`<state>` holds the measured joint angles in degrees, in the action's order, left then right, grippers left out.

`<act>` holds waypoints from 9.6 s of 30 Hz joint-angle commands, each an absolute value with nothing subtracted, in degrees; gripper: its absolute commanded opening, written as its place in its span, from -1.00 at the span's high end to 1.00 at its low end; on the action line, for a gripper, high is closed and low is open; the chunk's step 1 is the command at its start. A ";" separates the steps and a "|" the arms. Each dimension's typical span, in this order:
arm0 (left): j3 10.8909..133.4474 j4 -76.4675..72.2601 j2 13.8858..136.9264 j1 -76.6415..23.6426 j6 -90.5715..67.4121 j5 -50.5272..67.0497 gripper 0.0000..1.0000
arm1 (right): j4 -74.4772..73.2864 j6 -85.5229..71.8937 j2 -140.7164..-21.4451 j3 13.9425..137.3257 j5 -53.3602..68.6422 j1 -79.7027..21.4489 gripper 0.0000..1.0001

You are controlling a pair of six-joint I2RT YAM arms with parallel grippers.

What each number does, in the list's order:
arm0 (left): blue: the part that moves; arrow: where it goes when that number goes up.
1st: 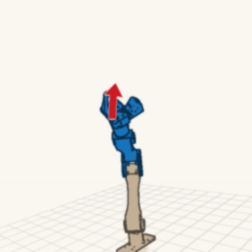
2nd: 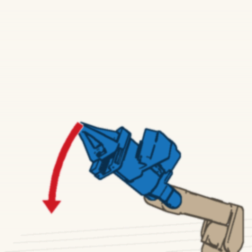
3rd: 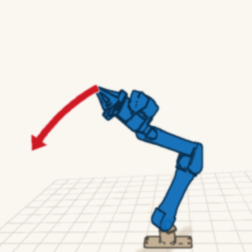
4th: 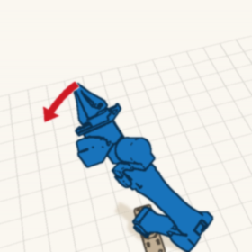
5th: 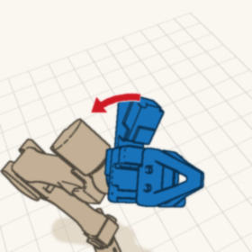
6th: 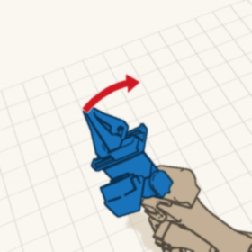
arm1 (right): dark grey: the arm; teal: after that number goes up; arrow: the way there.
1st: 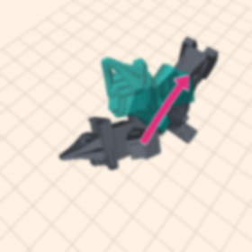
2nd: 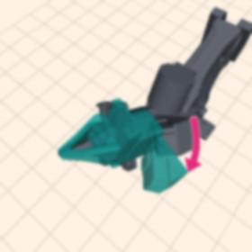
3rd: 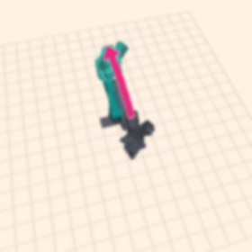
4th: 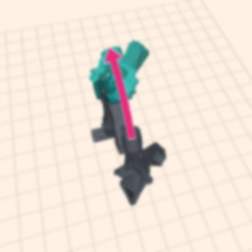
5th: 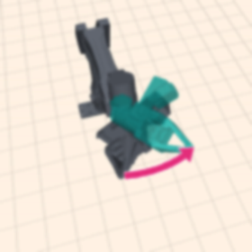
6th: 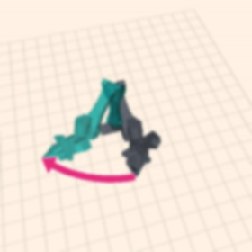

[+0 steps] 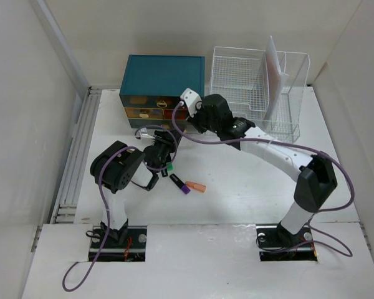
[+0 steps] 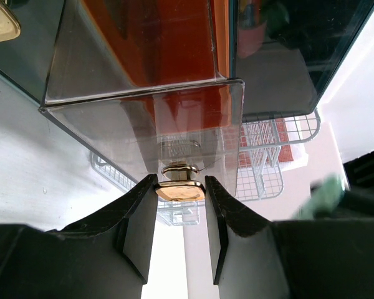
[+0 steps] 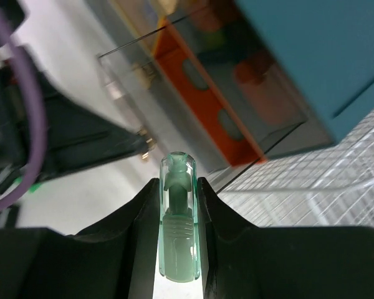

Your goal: Organize the desk

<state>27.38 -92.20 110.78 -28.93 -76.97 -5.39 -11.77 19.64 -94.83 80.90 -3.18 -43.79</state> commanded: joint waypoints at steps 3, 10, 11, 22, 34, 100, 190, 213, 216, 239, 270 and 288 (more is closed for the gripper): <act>23.91 -114.08 114.26 -29.44 -74.00 -4.48 1.00 | -9.76 22.24 -99.92 89.98 -0.53 -41.49 1.00; 23.91 -114.08 114.26 -29.44 -74.00 -3.96 1.00 | -9.76 23.29 -106.78 96.49 0.97 -40.96 1.00; 23.91 -114.08 114.26 -29.44 -74.00 -3.96 1.00 | -9.76 23.29 -108.01 97.03 0.97 -40.96 1.00; 24.43 -113.47 114.79 -29.44 -74.00 -3.43 1.00 | -10.90 24.43 -113.02 102.30 3.07 -39.64 0.37; 25.49 -112.94 115.31 -29.44 -73.48 -3.43 1.00 | -13.53 24.43 -104.95 99.76 7.63 -40.16 0.04; 27.07 -110.74 114.17 -30.50 -73.39 -2.90 1.00 | -13.18 8.35 -102.83 60.56 15.47 -51.94 -0.03; 35.32 -102.93 115.75 -29.97 -72.86 -2.37 1.00 | -12.22 21.71 -84.74 86.67 5.98 -42.63 0.25; 43.24 -92.02 114.08 -26.10 -70.75 -7.21 1.00 | -10.63 19.51 -76.03 75.32 9.93 -38.50 0.25; 44.30 -90.71 114.08 -25.58 -70.75 -7.21 1.00 | -10.63 19.51 -75.50 75.32 10.55 -37.88 0.25; 50.45 -84.20 115.75 -24.52 -69.08 -10.02 0.99 | -10.11 17.93 -74.44 73.13 13.80 -34.72 0.25; 28.92 -103.01 112.68 -20.93 -72.86 -11.16 -0.26 | -10.11 16.88 -74.44 72.07 15.47 -34.19 0.23; 39.11 -97.29 118.74 -17.93 -75.85 -9.41 -0.28 | -10.11 17.40 -74.97 71.02 16.52 -34.19 0.23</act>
<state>37.93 -76.90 118.10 -18.09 -75.18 -9.87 -12.51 17.78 -76.47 71.72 15.31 -34.52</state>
